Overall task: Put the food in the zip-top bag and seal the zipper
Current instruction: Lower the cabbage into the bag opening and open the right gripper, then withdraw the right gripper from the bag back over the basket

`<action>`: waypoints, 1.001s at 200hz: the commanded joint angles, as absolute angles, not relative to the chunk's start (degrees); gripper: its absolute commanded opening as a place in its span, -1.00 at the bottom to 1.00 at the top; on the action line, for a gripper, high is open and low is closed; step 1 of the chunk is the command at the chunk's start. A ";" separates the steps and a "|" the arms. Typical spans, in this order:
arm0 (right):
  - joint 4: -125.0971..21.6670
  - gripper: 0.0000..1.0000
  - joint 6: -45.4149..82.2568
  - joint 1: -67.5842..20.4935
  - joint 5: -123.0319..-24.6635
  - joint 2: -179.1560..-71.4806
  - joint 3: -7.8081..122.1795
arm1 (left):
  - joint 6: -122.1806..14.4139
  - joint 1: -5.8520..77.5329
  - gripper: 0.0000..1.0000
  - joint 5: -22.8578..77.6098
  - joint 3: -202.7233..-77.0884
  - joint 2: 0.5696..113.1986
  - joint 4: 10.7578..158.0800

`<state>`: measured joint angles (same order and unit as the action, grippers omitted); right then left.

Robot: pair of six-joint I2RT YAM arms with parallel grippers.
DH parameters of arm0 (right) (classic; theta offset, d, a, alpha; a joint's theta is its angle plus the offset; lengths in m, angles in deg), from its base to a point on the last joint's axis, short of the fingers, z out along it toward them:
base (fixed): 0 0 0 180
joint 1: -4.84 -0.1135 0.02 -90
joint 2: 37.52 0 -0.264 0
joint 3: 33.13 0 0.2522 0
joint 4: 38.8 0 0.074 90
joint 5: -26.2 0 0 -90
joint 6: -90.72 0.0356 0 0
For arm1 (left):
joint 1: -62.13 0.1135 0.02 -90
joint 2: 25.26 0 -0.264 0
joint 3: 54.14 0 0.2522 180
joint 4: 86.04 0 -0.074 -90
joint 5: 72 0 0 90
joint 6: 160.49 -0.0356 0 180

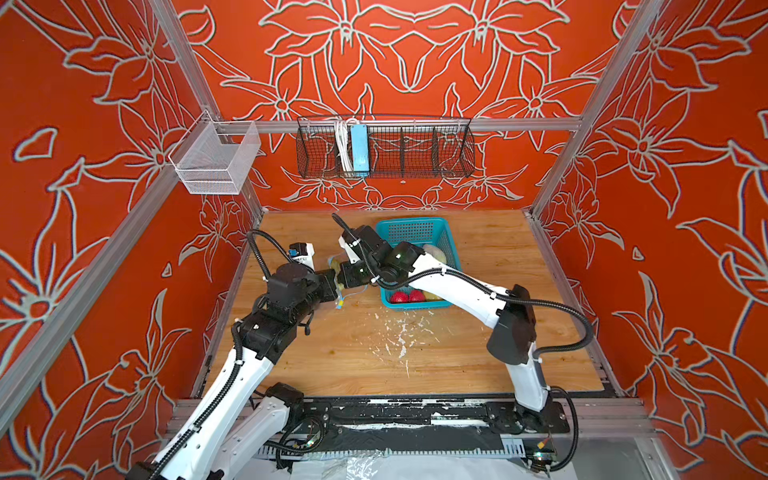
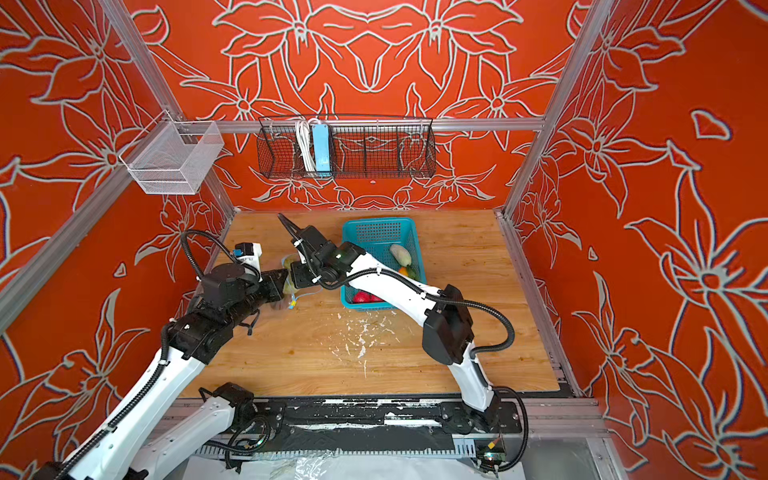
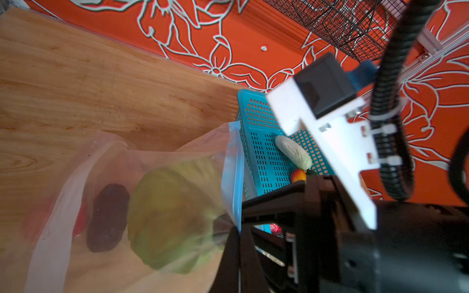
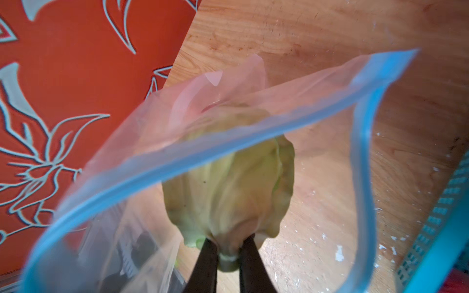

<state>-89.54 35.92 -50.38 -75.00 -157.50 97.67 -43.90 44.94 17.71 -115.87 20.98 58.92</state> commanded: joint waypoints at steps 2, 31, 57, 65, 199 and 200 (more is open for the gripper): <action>-88.37 -1.00 36.95 -50.80 -76.50 -159.03 100.69 | -44.75 45.18 -1.00 17.32 -116.67 21.07 60.25; -88.16 -0.66 37.74 -50.71 -78.03 -160.80 102.71 | -44.51 45.19 -1.00 17.48 -116.37 21.36 60.59; -87.63 -0.18 38.38 -50.71 -79.12 -161.72 103.57 | -44.69 45.22 -1.00 17.57 -116.77 21.50 60.34; -87.63 -0.06 38.43 -50.71 -79.25 -161.78 103.61 | -44.74 45.18 -1.00 17.39 -116.77 21.41 60.35; -86.48 0.52 39.74 -50.71 -76.79 -155.36 96.18 | -44.97 45.17 -1.00 15.90 -116.92 20.89 59.52; -86.57 0.52 39.74 -50.71 -76.66 -155.33 96.15 | -44.94 45.17 -1.00 15.90 -116.93 20.89 59.53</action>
